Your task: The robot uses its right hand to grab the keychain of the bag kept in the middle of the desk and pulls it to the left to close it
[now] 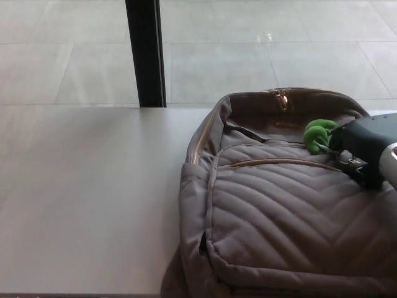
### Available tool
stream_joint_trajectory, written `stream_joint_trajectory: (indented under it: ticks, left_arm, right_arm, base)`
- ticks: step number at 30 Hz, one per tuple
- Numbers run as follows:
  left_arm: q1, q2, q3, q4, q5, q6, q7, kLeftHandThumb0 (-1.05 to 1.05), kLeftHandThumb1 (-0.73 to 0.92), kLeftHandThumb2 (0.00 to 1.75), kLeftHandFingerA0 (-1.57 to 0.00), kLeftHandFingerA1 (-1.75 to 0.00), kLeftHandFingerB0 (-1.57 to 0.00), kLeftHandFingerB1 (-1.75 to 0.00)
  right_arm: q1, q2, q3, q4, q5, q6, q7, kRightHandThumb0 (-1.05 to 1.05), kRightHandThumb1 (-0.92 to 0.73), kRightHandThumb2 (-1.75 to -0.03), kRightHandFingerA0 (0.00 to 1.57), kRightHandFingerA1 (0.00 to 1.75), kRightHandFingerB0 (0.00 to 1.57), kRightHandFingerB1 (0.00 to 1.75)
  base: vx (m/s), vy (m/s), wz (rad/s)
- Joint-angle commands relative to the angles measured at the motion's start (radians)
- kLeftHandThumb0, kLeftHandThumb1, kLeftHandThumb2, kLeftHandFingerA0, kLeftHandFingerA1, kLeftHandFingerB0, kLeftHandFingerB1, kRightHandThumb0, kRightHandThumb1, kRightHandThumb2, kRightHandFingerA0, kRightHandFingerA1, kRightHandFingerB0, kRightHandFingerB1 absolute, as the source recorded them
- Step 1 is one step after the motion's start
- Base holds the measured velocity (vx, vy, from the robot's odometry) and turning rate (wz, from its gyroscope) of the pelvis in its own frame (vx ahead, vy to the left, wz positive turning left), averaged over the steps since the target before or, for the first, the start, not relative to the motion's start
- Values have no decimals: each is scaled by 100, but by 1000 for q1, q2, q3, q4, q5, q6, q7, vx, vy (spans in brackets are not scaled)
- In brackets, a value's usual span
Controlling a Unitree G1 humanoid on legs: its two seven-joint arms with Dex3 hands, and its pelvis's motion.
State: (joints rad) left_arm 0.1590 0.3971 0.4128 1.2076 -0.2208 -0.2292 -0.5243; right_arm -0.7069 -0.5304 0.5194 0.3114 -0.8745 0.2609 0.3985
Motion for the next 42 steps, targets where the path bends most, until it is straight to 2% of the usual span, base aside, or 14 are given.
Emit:
stream_joint_trajectory:
  ticks: [1, 2, 4, 5, 11, 12, 14, 15, 20, 21, 22, 23, 36, 42]
  left_arm:
    - [6, 7, -2, -6, -2, -13, 16, -95, 92, 79, -45, -69, -37, -51]
    - [5, 7, -1, -3, -2, -13, 17, -97, 92, 79, -45, -68, -38, -50]
    - [4, 6, 2, 2, -6, -16, 10, -95, 92, 78, -44, -68, -34, -50]
    - [4, 4, 5, 2, -8, -17, 15, -95, 92, 77, -46, -68, -35, -50]
    - [7, 5, 17, 8, -18, -22, -1, -99, 92, 79, -50, -71, -33, -50]
    - [7, 5, 16, 8, -16, -17, 7, -97, 92, 76, -46, -68, -36, -50]
    - [11, 3, 13, 4, -13, -21, -1, -98, 92, 80, -45, -69, -33, -50]
    - [10, 2, 16, 3, -17, -16, -2, -97, 92, 78, -47, -69, -34, -49]
    - [7, -2, 27, 9, -24, -4, 10, -97, 92, 73, -53, -71, -38, -50]
    - [10, -2, 26, 10, -23, -7, 10, -97, 92, 73, -53, -72, -38, -50]
    - [10, -1, 27, 11, -22, -7, 8, -97, 92, 74, -52, -71, -37, -50]
    - [11, -2, 28, 9, -23, -6, 7, -96, 92, 74, -52, -72, -37, -51]
    - [0, -2, 44, 18, -29, 10, 6, -98, 92, 74, -51, -70, -37, -48]
    - [7, -2, 42, 11, -25, -8, -7, -98, 92, 77, -46, -69, -37, -51]
  right_arm:
    - [34, 23, 20, -9, -6, -38, -12, -29, -70, -69, 82, 159, 81, 74]
    - [39, 22, 9, -9, 4, -46, -26, -28, -79, -75, 83, 161, 76, 112]
    - [49, 20, -16, -11, 22, -61, -61, -29, -83, -75, 82, 157, 74, 108]
    - [56, 18, -30, -6, 30, -78, -92, -29, -82, -75, 85, 163, 75, 125]
    - [86, 25, -113, 8, 71, -136, -213, -20, -73, -86, 85, 166, 76, 122]
    - [93, 28, -125, 7, 74, -140, -232, -20, -74, -85, 85, 170, 72, 136]
    - [116, 38, -168, 14, 92, -176, -318, -16, -68, -85, 103, 175, 69, 143]
    - [123, 45, -188, 16, 104, -182, -341, -19, -72, -84, 84, 175, 71, 153]
    - [152, 91, -269, 5, 155, -178, -392, -19, -72, -86, 82, 175, 66, 154]
    - [157, 103, -285, 4, 167, -185, -407, -15, -68, -86, 99, 175, 65, 145]
    - [163, 112, -303, 4, 178, -201, -430, -19, -71, -86, 83, 175, 66, 152]
    - [165, 117, -309, 2, 178, -197, -431, -20, -73, -86, 81, 175, 64, 153]
    - [168, 247, -390, -13, 262, -337, -552, -13, -63, -96, 89, 175, 68, 162]
    - [133, 304, -340, -19, 246, -323, -538, -15, -62, -98, 88, 175, 67, 161]
  base:
    - [0, 0, 0]
    - [0, 0, 0]
    - [0, 0, 0]
    - [0, 0, 0]
    - [0, 0, 0]
    - [0, 0, 0]
    - [0, 0, 0]
    - [0, 0, 0]
    - [0, 0, 0]
    - [0, 0, 0]
    - [0, 0, 0]
    - [0, 0, 0]
    - [0, 0, 0]
    - [0, 0, 0]
